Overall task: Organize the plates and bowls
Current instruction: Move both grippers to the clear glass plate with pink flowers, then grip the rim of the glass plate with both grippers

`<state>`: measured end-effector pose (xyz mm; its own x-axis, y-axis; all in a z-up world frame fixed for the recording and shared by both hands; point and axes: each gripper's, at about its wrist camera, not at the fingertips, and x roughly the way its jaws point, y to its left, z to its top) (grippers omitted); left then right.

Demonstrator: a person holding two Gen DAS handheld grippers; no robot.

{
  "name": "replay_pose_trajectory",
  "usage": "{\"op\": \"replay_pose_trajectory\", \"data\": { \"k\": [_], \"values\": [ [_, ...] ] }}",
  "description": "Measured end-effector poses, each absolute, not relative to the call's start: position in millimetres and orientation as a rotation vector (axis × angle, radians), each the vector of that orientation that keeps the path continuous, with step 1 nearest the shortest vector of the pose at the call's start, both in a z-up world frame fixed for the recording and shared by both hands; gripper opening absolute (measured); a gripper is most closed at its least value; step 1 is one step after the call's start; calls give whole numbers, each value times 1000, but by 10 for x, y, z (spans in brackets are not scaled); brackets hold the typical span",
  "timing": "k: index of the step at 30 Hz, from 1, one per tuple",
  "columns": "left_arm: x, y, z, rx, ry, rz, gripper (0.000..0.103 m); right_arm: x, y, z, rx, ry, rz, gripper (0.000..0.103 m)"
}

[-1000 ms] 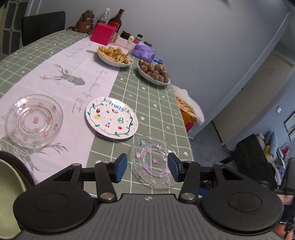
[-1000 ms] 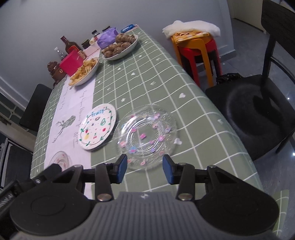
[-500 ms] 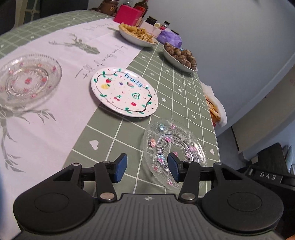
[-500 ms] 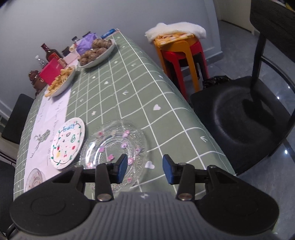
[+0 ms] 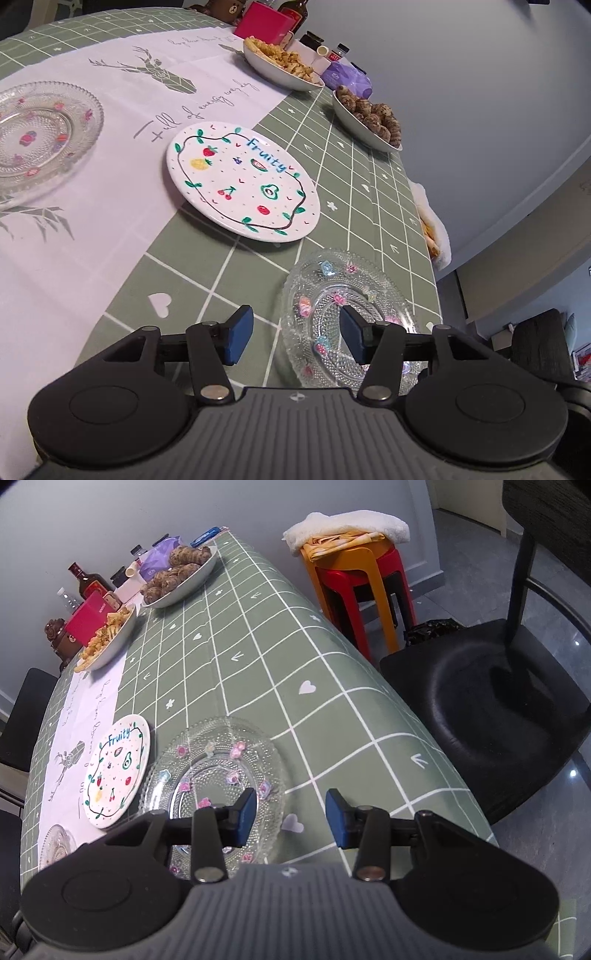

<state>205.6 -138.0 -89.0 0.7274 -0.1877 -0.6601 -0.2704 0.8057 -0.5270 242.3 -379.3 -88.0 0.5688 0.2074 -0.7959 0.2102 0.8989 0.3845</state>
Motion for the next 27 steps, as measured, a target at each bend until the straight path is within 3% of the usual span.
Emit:
{"op": "replay_pose_trajectory", "data": {
  "k": [3,5,8,12,14,19,27],
  "values": [
    [2093,-1404,-897,-625,768,34,60,2436,-3708,-882,420,970,6,38],
    [2119,-1413,-914,-624,778,14,46,2451,-3678,-909,423,986,23,31],
    [2139,-1434,-924,-610,788,-5,33,2455,-3655,-948,444,1013,46,19],
    [2153,-1441,-917,-577,799,-7,29,2435,-3632,-959,426,1021,43,14],
    [2156,-1430,-915,-568,811,1,19,2426,-3652,-968,439,1024,42,12],
    [2088,-1392,-907,-575,843,11,12,2426,-3712,-944,473,1075,34,9],
    [1799,-1353,-837,-553,892,38,12,2287,-3672,-908,439,1179,72,9]
  ]
}}
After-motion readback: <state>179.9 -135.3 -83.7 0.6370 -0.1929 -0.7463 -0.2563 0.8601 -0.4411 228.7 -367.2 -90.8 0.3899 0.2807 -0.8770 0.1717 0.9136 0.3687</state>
